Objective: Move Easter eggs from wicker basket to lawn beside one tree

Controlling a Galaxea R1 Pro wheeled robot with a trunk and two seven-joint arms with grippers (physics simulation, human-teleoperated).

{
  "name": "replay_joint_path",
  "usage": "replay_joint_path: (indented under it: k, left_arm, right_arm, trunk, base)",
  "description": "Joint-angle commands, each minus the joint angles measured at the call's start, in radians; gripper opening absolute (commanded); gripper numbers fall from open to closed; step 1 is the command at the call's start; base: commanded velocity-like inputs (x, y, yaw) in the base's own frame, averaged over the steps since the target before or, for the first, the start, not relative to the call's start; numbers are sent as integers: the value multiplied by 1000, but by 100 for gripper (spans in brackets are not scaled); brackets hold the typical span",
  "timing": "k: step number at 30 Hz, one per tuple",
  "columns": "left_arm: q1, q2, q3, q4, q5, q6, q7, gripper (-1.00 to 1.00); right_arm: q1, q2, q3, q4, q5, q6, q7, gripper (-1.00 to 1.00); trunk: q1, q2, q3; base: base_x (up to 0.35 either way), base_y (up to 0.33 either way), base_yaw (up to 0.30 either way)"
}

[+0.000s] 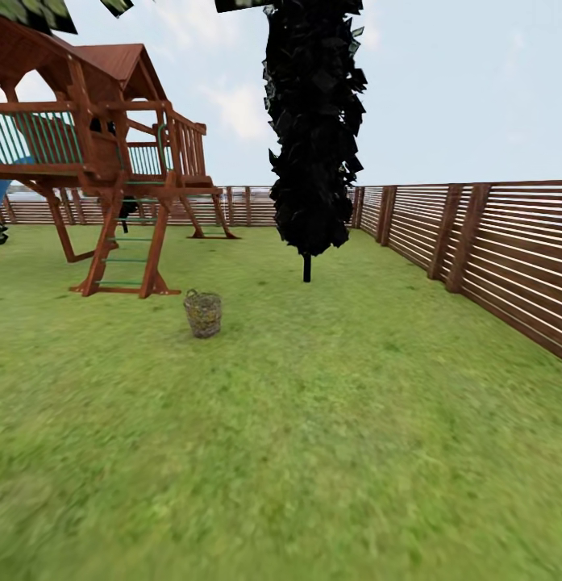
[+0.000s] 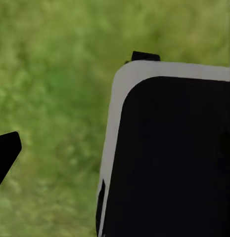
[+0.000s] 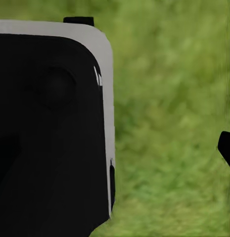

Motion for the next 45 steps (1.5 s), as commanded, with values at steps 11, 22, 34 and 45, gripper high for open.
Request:
replay_joint_path:
  k: [11,22,34,45]
  left_arm:
    - [-19,55,141,-909,103,890,-3,100]
    - [-31,57,153,-839,98,942,-1,100]
    - [-31,58,151,-828,98,949,-7,100]
    - [-73,46,146,-703,102,952,-46,100]
  right_arm:
    - [-9,-20,14,-1246,1,980,-2,100]
    - [-64,39,81,-1073,69,998,-84,100]
    - [-69,17,76,-1112,70,997,-89,100]
    - [-69,13,79,-1091,95,998,-93,100]
  trunk:
    - [1,0,-1]
    - [1,0,-1]
    - [1,0,-1]
    - [1,0,-1]
  base:
    - [342,0,0]
    - [340,0,0]
    - [322,0,0]
    - [335,0,0]
